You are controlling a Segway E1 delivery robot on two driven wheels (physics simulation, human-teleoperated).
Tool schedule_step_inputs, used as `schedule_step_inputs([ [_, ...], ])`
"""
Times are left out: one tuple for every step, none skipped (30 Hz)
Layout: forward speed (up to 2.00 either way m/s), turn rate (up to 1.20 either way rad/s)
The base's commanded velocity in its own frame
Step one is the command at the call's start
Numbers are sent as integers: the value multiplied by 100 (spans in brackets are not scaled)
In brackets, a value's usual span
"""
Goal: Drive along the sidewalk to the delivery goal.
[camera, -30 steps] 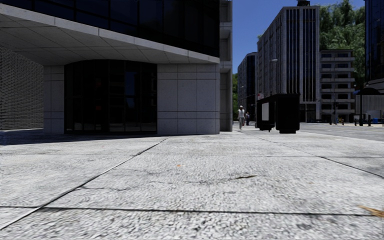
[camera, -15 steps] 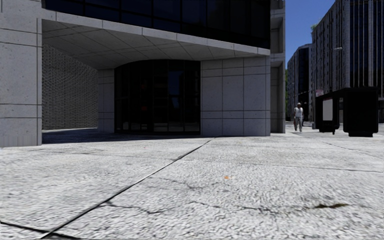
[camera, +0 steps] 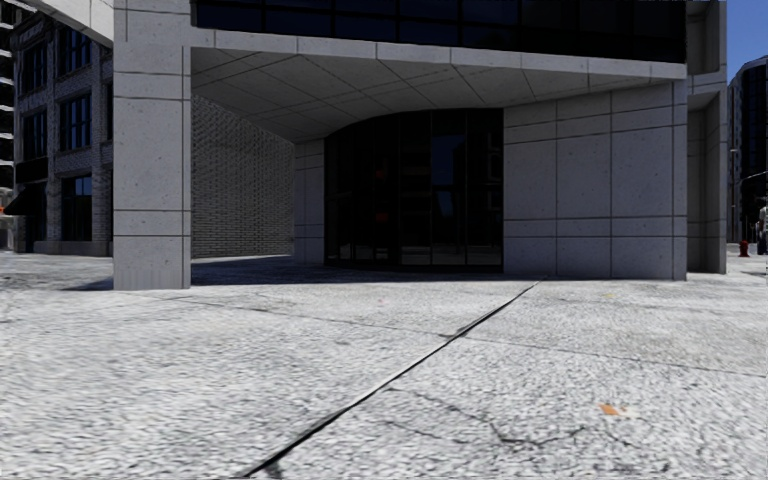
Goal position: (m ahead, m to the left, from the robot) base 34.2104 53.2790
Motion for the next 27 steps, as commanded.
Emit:
schedule_step_inputs([
  [132, 60],
  [132, 60],
  [132, 60],
  [132, 60],
  [132, 60],
  [133, 60],
  [133, 60],
  [133, 60],
  [133, 60],
  [134, 60],
  [134, 60],
  [134, 60],
  [134, 60],
  [134, 60],
  [134, 60],
  [134, 60],
  [134, 60],
  [134, 60],
  [134, 60],
  [134, 60],
  [134, 60],
  [134, 60],
  [134, 60],
  [134, 60],
  [134, 60],
  [134, 60],
  [134, 60],
])
